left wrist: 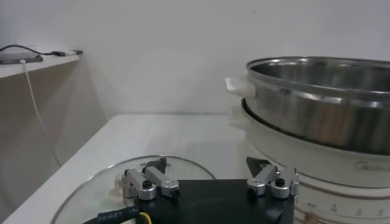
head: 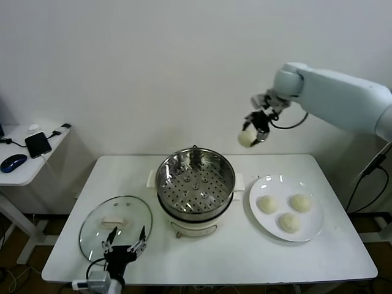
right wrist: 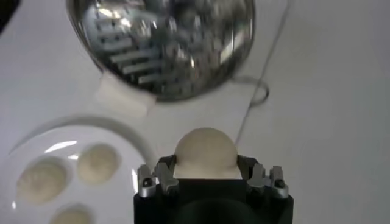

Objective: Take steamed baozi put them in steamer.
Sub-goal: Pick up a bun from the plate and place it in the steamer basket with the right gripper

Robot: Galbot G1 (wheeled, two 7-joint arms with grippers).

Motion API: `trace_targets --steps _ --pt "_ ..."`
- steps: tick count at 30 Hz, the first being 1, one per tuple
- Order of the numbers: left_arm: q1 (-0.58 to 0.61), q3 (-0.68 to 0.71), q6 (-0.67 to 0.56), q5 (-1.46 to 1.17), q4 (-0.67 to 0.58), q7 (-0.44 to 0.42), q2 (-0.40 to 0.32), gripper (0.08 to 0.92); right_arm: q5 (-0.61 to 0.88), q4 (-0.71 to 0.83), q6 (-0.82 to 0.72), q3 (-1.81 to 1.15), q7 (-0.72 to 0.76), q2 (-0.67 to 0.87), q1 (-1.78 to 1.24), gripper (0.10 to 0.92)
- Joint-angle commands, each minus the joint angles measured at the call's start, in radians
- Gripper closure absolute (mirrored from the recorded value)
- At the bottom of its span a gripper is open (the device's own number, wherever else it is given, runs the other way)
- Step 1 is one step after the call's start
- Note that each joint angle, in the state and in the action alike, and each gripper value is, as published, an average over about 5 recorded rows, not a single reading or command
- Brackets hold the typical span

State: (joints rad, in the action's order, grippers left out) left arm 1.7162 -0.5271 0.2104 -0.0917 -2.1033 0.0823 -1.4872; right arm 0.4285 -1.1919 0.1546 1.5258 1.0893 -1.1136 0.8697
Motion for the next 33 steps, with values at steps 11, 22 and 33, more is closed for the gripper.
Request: trace_targets --steps 11,22,33 --pt "0.023 0.001 -0.011 0.001 -0.022 0.005 0.0 0.177 -0.739 0.037 0.539 -0.111 -0.18 -0.165 -0.271 0.347" --pt "0.013 0.0 -0.017 0.001 -0.003 0.008 0.006 0.177 -0.861 0.269 0.568 -0.209 -0.232 -0.244 -0.414 0.347" --pt "-0.015 -0.003 -0.015 -0.007 0.021 0.011 0.01 0.177 -0.858 0.377 0.59 -0.244 -0.293 -0.309 -0.452 0.308"
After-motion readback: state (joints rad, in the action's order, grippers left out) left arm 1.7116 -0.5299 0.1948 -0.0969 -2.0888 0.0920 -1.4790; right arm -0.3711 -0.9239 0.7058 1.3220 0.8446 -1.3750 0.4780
